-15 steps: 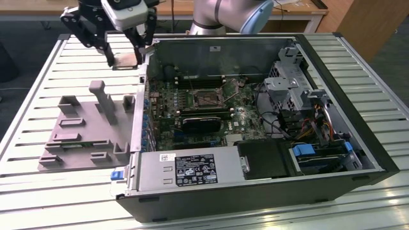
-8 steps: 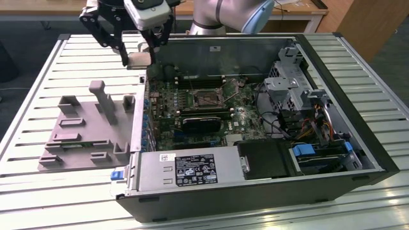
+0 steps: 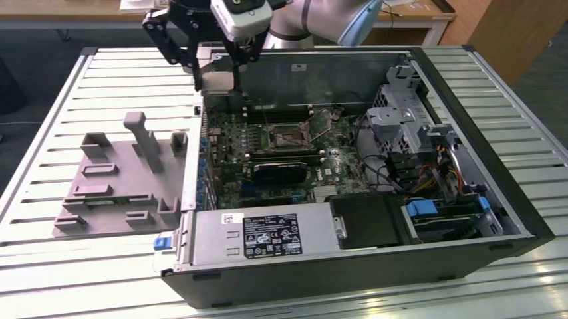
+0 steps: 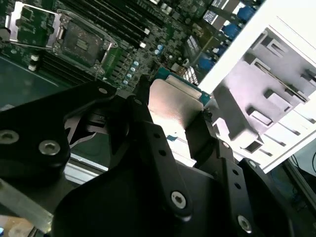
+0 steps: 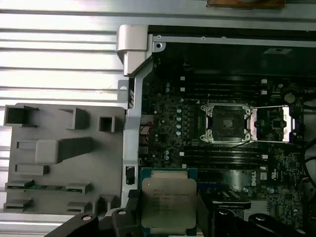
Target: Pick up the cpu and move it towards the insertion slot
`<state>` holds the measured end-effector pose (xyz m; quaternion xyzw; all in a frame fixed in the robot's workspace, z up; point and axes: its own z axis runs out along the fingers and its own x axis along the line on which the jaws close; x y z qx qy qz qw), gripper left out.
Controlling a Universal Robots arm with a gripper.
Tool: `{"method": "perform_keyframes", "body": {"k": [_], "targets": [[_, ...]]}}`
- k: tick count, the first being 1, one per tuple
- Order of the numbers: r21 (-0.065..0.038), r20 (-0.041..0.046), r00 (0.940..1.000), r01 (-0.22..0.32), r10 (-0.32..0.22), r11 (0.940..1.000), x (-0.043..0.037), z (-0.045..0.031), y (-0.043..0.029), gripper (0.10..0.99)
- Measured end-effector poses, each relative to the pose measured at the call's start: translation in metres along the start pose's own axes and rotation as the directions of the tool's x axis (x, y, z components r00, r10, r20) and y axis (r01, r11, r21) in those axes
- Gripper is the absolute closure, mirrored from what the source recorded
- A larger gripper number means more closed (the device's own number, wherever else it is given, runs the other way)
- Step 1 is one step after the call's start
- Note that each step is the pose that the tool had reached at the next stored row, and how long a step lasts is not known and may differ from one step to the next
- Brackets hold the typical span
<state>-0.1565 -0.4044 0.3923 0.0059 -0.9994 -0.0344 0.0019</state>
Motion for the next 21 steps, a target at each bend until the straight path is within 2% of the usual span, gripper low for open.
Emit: {"method": "perform_keyframes", "body": {"k": [17, 21], "targets": [[0.000, -0.0122, 0.9999, -0.001, 0.001, 1.0000, -0.0743, -0.0003, -0.0009, 0.549], [0.000, -0.0155, 0.9999, -0.001, 0.001, 1.0000, -0.0897, -0.0004, -0.0011, 0.549]]}}
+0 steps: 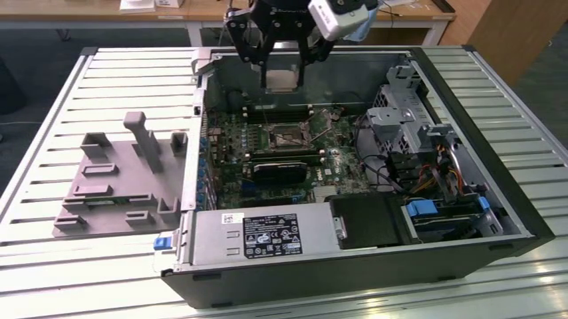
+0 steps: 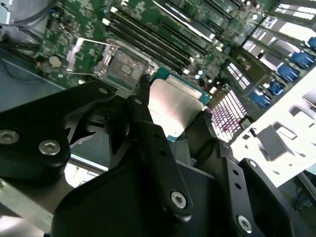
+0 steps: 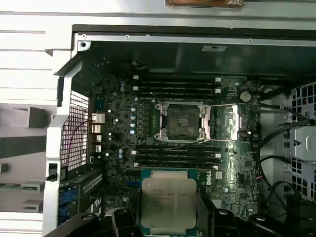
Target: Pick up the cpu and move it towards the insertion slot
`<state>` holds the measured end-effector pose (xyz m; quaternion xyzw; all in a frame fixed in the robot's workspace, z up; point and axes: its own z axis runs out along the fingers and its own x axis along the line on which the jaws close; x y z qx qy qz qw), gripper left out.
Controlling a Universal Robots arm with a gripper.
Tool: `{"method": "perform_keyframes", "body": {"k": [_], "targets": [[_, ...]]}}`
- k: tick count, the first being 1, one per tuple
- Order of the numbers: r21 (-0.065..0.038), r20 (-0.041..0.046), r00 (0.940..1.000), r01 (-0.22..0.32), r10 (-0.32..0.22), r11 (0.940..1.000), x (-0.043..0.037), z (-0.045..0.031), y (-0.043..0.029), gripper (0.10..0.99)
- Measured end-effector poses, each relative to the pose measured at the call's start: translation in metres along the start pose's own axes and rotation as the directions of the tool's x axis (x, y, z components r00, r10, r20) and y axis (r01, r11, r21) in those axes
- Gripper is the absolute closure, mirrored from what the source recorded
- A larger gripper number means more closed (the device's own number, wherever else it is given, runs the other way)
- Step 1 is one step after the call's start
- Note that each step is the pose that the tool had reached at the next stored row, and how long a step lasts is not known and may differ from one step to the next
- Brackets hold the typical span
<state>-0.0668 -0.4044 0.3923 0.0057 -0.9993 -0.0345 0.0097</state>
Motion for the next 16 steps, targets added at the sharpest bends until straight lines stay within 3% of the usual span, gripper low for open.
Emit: {"method": "perform_keyframes", "body": {"k": [11, 16], "targets": [[0.000, -0.0100, 0.9999, -0.001, 0.001, 1.0000, -0.0376, -0.0007, -0.0004, 0.549], [0.007, -0.0106, 0.9999, -0.001, 0.001, 1.0000, -0.0442, 0.0001, 0.0012, 0.549]]}}
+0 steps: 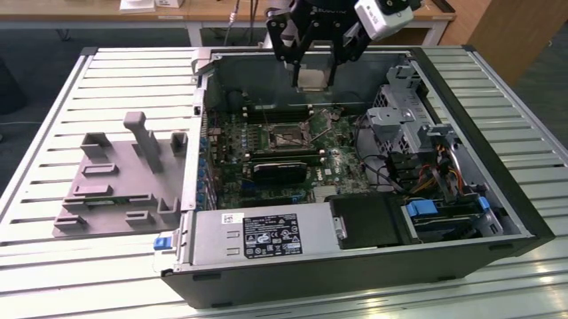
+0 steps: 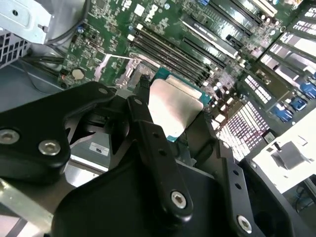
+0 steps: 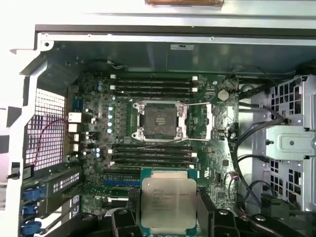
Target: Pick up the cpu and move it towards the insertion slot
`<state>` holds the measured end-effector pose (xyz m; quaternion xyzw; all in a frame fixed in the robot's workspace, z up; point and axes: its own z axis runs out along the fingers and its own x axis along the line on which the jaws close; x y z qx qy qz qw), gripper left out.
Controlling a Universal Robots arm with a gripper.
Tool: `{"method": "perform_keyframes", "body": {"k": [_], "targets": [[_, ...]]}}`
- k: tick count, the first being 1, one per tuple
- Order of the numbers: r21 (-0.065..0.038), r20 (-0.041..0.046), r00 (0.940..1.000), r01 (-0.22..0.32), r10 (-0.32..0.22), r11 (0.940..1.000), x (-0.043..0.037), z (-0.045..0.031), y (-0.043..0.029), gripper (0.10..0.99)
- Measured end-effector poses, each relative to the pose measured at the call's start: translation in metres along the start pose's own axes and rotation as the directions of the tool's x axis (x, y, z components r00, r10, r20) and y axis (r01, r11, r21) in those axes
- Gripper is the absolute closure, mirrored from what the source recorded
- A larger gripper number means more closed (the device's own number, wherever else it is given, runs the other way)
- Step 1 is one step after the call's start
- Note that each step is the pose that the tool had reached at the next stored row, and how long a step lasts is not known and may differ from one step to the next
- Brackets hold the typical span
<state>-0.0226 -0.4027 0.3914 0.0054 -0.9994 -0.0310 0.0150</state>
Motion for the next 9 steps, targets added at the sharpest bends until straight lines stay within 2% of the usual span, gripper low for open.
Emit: {"method": "perform_keyframes", "body": {"k": [4, 9], "targets": [[0.003, 0.0038, 1.0000, 0.000, 0.000, 1.0000, -0.0004, 0.0030, 0.0030, 0.549], [0.003, 0.0186, 0.9998, 0.002, -0.002, 1.0000, -0.0006, 0.0072, 0.0082, 0.549]]}}
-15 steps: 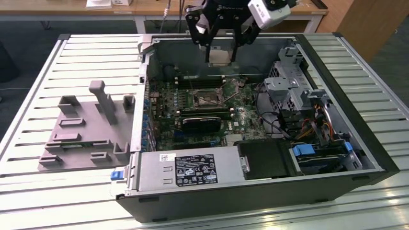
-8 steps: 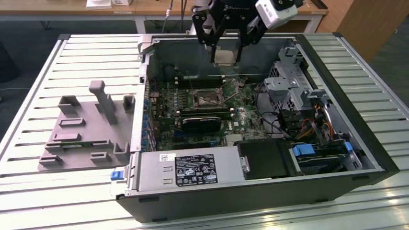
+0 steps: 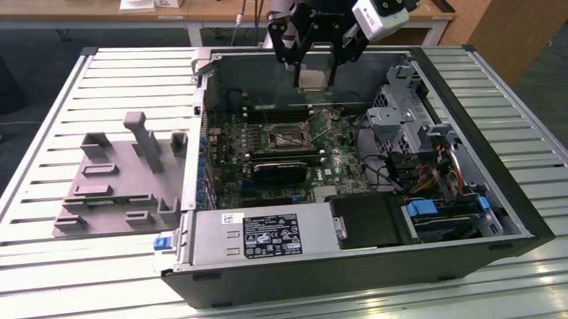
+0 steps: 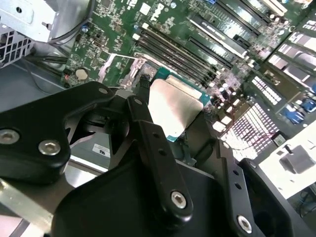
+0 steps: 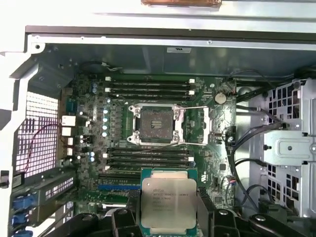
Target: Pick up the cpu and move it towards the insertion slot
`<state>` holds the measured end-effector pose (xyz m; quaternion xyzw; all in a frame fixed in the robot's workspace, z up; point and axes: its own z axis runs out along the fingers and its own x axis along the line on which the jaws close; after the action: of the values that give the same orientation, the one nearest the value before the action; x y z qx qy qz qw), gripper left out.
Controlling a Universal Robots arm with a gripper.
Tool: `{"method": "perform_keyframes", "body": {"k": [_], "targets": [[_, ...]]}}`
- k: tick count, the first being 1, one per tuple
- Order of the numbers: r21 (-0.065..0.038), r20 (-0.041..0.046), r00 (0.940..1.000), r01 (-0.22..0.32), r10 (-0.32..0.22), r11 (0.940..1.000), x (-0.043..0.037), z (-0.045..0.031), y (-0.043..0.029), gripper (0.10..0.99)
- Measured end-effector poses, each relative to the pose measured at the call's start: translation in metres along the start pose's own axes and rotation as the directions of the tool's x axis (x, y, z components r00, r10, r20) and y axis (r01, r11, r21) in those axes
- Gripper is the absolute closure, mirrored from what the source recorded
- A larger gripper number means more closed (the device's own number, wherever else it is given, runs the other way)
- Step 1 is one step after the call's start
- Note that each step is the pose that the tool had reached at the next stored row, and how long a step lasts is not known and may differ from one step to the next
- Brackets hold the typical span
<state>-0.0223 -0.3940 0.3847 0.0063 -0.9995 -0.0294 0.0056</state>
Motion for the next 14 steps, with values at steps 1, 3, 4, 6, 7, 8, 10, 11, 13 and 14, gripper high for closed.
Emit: {"method": "perform_keyframes", "body": {"k": [1, 3, 4, 6, 7, 8, 10, 11, 13, 14], "targets": [[0.000, 0.0032, 1.0000, 0.000, 0.000, 1.0000, 0.0000, 0.0008, 0.0013, 0.549], [0.000, 0.0067, 1.0000, 0.001, -0.001, 1.0000, -0.0002, 0.0023, 0.0040, 0.549], [0.001, 0.0074, 1.0000, 0.001, -0.001, 1.0000, -0.0002, 0.0032, 0.0056, 0.549], [0.001, 0.0084, 1.0000, 0.001, -0.001, 1.0000, -0.0003, 0.0049, 0.0095, 0.549], [0.001, 0.0086, 1.0000, 0.001, -0.001, 1.0000, -0.0004, 0.0058, 0.0119, 0.549], [0.001, 0.0088, 1.0000, 0.001, -0.001, 1.0000, -0.0004, 0.0066, 0.0142, 0.549], [0.001, 0.0095, 1.0000, 0.001, -0.001, 1.0000, -0.0005, 0.0081, 0.0190, 0.549], [0.001, 0.0101, 0.9999, 0.001, -0.001, 1.0000, -0.0005, 0.0090, 0.0213, 0.549], [0.001, 0.0118, 0.9999, 0.001, -0.001, 1.0000, -0.0004, 0.0110, 0.0263, 0.549], [0.001, 0.0129, 0.9999, 0.001, -0.001, 1.0000, -0.0002, 0.0120, 0.0285, 0.549]]}}
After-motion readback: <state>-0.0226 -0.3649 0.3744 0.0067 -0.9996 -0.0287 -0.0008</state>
